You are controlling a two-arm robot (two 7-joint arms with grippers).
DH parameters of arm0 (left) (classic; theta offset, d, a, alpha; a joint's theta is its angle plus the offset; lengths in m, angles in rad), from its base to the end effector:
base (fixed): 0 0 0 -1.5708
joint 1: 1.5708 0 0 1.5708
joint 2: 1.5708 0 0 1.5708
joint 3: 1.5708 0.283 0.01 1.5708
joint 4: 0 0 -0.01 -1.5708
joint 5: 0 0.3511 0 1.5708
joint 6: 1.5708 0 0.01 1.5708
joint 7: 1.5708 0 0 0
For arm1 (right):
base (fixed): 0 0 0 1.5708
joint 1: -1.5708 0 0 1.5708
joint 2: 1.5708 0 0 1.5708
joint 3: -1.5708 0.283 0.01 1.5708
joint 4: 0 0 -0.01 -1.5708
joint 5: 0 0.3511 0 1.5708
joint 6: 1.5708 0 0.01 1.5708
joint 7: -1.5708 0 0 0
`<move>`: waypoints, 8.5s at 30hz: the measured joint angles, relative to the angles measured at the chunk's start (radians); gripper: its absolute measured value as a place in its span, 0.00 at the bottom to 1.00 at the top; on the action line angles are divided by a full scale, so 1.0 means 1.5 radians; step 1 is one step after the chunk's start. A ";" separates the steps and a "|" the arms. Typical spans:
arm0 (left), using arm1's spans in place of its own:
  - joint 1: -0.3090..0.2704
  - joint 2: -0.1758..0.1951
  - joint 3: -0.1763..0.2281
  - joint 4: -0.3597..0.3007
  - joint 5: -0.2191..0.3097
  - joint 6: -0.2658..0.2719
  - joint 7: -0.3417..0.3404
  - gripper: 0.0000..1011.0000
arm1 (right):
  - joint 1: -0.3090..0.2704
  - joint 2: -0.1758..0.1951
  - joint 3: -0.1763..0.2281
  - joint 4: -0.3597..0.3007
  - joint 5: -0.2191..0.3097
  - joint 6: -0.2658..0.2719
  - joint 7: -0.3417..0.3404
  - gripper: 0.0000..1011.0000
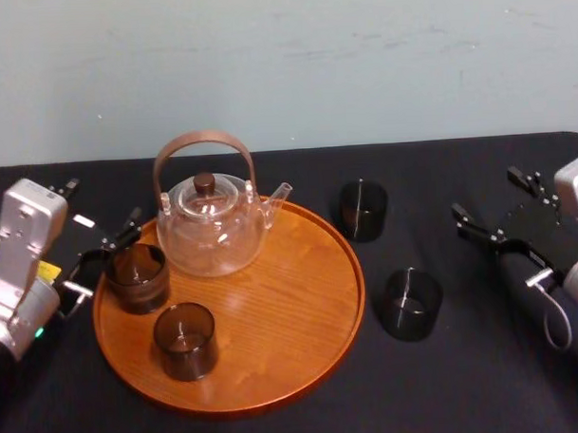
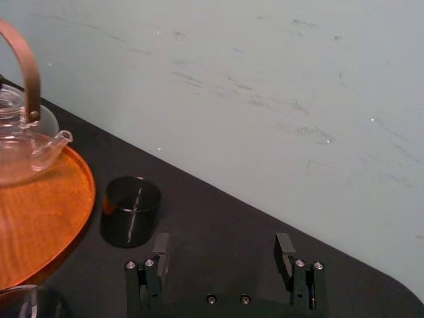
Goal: Pick up the glass from the table and place it on the tray.
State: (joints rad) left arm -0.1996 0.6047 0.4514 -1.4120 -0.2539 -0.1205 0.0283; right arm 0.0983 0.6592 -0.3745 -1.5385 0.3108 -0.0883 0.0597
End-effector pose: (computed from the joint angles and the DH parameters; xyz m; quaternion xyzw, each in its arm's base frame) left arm 0.3969 0.0675 -0.3047 0.1415 -0.1325 0.5799 0.7913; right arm 0.3750 -0.0791 -0.2876 -0.1337 -0.1118 -0.5528 0.8149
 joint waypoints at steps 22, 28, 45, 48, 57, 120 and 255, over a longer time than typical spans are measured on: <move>0.000 0.000 0.000 0.000 0.000 0.000 0.000 0.99 | -0.168 0.071 0.101 -0.160 0.100 0.084 0.066 0.99; 0.000 0.000 0.000 0.000 0.000 0.000 0.000 0.99 | -0.192 0.080 0.112 -0.182 0.103 0.101 0.081 0.99; 0.000 0.000 0.000 0.000 0.000 0.000 0.000 0.99 | -0.221 0.082 0.108 -0.213 0.088 0.135 0.134 0.99; 0.000 0.000 0.000 0.000 0.000 0.000 0.000 0.99 | -0.222 0.079 0.105 -0.213 0.083 0.139 0.143 0.99; 0.000 0.000 0.000 0.000 0.000 0.000 0.000 0.99 | -0.210 0.060 0.100 -0.203 0.072 0.156 0.159 0.99; 0.000 0.000 0.000 0.000 0.000 0.000 0.000 0.99 | -0.041 -0.051 0.027 -0.070 -0.004 0.248 0.236 0.99; 0.000 0.000 0.000 0.000 0.000 0.000 0.000 0.99 | 0.137 -0.098 -0.181 0.020 0.006 0.149 0.390 0.89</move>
State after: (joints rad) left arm -0.1995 0.6047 0.4514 -1.4120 -0.2539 -0.1205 0.0283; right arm 0.3030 0.5115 -0.6463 -1.5086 0.3194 0.1359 0.6443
